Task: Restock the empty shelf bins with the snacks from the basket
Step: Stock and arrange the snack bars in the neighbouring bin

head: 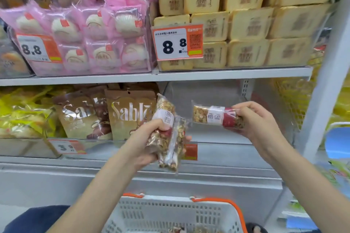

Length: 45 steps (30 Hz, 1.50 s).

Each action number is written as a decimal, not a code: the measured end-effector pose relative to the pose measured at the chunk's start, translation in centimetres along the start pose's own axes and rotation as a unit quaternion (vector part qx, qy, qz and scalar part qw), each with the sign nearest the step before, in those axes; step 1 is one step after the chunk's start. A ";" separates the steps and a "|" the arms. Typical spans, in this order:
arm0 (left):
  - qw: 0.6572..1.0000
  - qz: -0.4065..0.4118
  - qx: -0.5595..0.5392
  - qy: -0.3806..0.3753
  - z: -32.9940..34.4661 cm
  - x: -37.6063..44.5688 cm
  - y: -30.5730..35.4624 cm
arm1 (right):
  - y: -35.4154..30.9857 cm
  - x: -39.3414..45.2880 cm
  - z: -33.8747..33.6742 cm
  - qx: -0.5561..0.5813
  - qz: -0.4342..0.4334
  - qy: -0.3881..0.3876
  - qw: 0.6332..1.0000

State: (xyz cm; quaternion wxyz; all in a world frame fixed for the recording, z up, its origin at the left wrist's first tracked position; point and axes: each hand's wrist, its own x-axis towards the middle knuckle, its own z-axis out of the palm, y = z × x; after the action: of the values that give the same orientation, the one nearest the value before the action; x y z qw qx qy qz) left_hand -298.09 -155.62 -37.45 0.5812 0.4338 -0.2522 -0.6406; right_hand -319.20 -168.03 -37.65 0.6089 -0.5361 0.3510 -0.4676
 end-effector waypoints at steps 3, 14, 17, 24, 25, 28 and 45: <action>0.999 -0.024 0.018 0.032 1.1 3.8 2.1 | 0.2 2.1 -0.1 0.036 0.024 0.022 0.999; 0.950 -0.153 0.270 0.046 0.8 18.2 3.2 | 1.6 6.7 -2.5 -0.207 0.021 0.036 0.977; 0.914 -0.157 0.365 0.078 -2.2 21.7 2.5 | 2.5 7.1 -2.7 -0.242 0.032 0.019 0.969; 0.693 0.008 0.707 0.142 -3.4 24.9 3.1 | 3.4 7.9 -3.2 -0.240 0.032 -0.014 0.970; 0.671 0.044 0.729 0.129 -3.2 24.9 2.9 | 3.3 7.7 -3.0 -0.236 0.022 -0.032 0.971; 0.700 0.085 0.694 0.147 -4.1 25.7 2.2 | 3.4 7.2 -2.6 -0.257 -0.005 -0.134 0.957; 0.499 -0.055 0.865 -0.013 -4.4 23.9 0.4 | 6.0 7.9 -1.3 -0.661 -0.005 -0.231 0.714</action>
State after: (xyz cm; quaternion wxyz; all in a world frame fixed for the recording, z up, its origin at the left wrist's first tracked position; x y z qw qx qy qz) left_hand -292.91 -177.91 -45.54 -0.1234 0.7249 -0.6632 -0.1393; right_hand -316.78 -175.99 -43.20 0.1591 -0.8950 0.4162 0.0193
